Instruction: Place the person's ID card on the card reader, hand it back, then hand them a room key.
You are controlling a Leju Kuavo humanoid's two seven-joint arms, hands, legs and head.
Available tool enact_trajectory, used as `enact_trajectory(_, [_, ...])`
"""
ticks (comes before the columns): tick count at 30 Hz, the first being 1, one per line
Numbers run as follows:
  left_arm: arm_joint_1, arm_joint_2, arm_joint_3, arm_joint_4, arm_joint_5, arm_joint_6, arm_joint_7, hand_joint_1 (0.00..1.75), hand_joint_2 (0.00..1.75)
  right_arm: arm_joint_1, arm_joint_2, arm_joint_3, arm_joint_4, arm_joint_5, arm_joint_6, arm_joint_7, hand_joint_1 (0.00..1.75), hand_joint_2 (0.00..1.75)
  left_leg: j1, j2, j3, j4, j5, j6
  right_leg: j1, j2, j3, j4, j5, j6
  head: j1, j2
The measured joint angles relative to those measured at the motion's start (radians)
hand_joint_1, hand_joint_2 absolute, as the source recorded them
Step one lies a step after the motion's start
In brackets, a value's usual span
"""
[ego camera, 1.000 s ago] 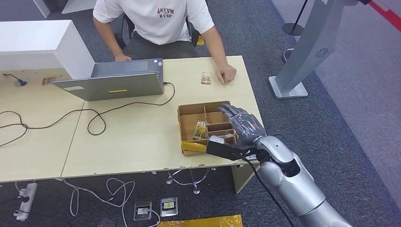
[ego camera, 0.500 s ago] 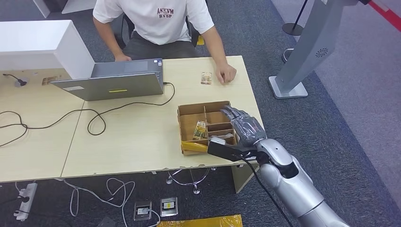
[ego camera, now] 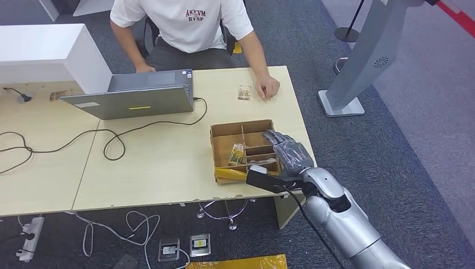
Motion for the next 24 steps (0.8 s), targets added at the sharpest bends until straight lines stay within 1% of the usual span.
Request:
enact_trajectory(14, [-0.001, 0.0, 0.0, 0.0, -0.001, -0.001, 0.0, 0.0, 0.0, -0.026, 0.04, 0.002, 0.056, 0.001, -0.014, -0.031, 0.0, 1.75, 0.0, 0.0, 0.0, 0.0, 0.0, 0.0, 0.0, 0.0, 0.0, 0.0, 0.0, 0.0, 0.0, 0.0])
enact_trajectory(15, [-0.002, 0.0, 0.0, 0.0, -0.002, -0.001, 0.0, 0.0, 0.0, -0.028, 0.042, 0.003, 0.06, 0.001, -0.015, -0.032, 0.21, 1.75, 0.0, 0.0, 0.0, 0.0, 0.0, 0.0, 0.0, 0.0, 0.0, 0.0, 0.0, 0.0, 0.0, 0.0])
enact_trajectory(18, [-0.005, 0.0, 0.0, 0.0, -0.009, -0.002, 0.0, 0.0, 0.0, -0.029, 0.045, 0.003, 0.069, 0.001, -0.019, -0.034, 1.49, 1.75, 0.0, 0.0, 0.0, 0.0, 0.0, 0.0, 0.0, 0.0, 0.0, 0.0, 0.0, 0.0, 0.0, 0.0])
enact_trajectory(19, [-0.006, 0.0, 0.0, 0.0, -0.01, -0.002, 0.001, 0.0, 0.0, -0.029, 0.046, 0.003, 0.072, 0.0, -0.019, -0.035, 1.72, 1.75, 0.0, 0.0, 0.0, 0.0, 0.0, 0.0, 0.0, 0.0, 0.0, 0.0, 0.0, 0.0, 0.0, 0.0])
enact_trajectory(24, [-0.01, 0.0, 0.0, 0.0, -0.012, -0.002, 0.003, 0.0, 0.0, -0.029, 0.047, 0.003, 0.082, -0.006, -0.018, -0.035, 1.75, 1.75, 0.0, 0.0, 0.0, 0.0, 0.0, 0.0, 0.0, 0.0, 0.0, 0.0, 0.0, 0.0, 0.0, 0.0])
